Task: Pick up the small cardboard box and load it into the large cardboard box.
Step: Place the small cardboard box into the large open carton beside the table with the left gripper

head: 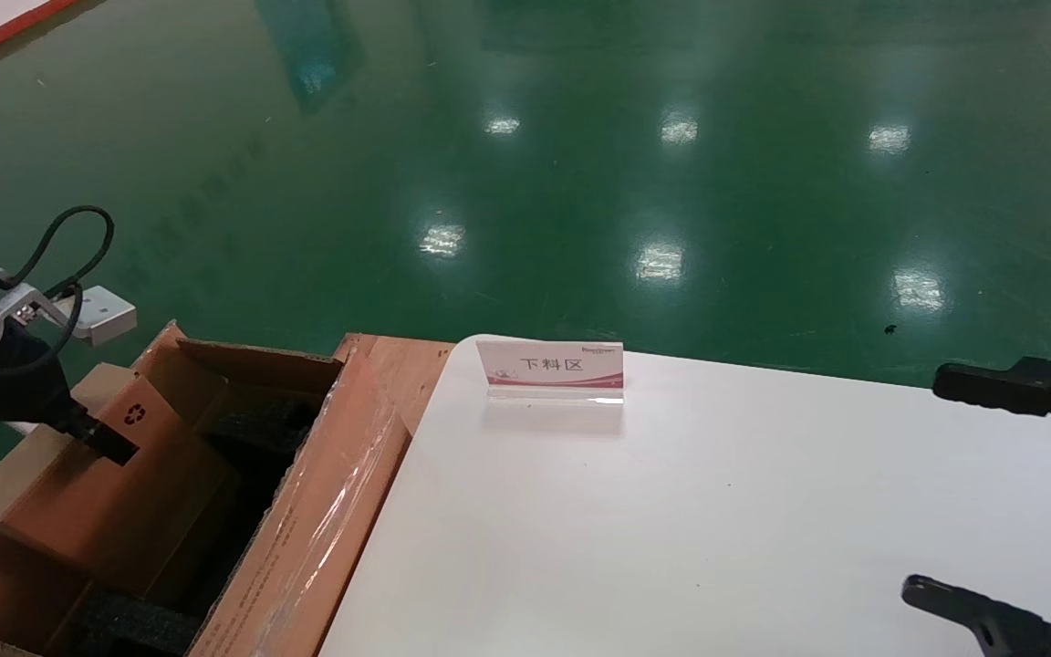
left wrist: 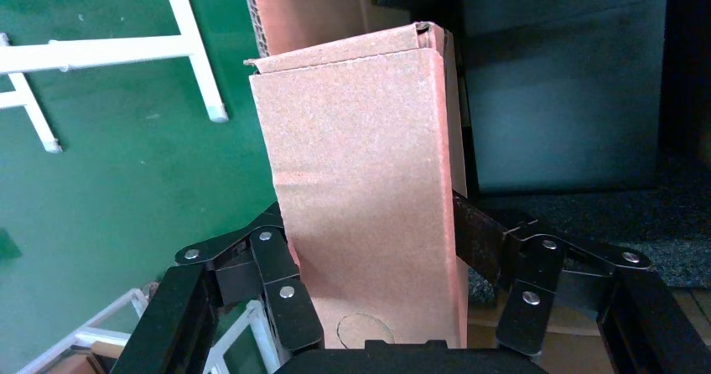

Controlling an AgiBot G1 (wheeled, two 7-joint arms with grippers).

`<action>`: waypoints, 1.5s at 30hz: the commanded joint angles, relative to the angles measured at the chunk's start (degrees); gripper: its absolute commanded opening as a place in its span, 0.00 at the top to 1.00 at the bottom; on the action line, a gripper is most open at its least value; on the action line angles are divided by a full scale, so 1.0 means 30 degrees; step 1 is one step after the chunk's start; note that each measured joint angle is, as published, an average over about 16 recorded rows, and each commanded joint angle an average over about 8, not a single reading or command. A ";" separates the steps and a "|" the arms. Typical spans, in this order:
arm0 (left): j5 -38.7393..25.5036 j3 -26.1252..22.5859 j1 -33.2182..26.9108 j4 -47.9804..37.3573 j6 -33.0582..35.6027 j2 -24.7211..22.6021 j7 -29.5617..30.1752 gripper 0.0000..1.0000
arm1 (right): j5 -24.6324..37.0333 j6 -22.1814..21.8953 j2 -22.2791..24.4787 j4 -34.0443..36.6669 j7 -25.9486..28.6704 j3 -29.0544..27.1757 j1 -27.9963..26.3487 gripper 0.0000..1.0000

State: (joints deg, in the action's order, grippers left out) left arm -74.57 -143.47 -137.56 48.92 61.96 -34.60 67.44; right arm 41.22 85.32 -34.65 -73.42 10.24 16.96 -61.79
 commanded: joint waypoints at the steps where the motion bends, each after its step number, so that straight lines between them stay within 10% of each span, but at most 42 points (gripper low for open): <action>1: 0.0059 -0.0002 0.0205 -0.0111 -0.0086 0.0005 -0.0011 1.00 | -0.0001 -0.0001 0.0001 0.0000 -0.0001 0.0002 0.0000 0.00; 14: 0.0580 0.0098 0.1739 -0.0977 -0.0710 -0.0300 0.0033 0.96 | -0.0011 -0.0007 0.0006 0.0000 -0.0008 0.0015 -0.0003 0.00; 22: 0.0622 0.0013 0.2223 -0.1495 -0.0642 -0.0578 0.0035 0.00 | -0.0021 -0.0013 0.0009 0.0004 -0.0011 0.0022 0.0000 0.00; 45: 0.0569 0.0032 0.2113 -0.1367 -0.0638 -0.0491 -0.0019 0.00 | -0.0024 -0.0016 0.0010 0.0006 -0.0011 0.0018 0.0001 0.00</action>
State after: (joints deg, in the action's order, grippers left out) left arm -72.85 -143.38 -131.22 44.80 60.06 -36.08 67.39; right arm 41.15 85.27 -34.62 -73.41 10.21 17.01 -61.79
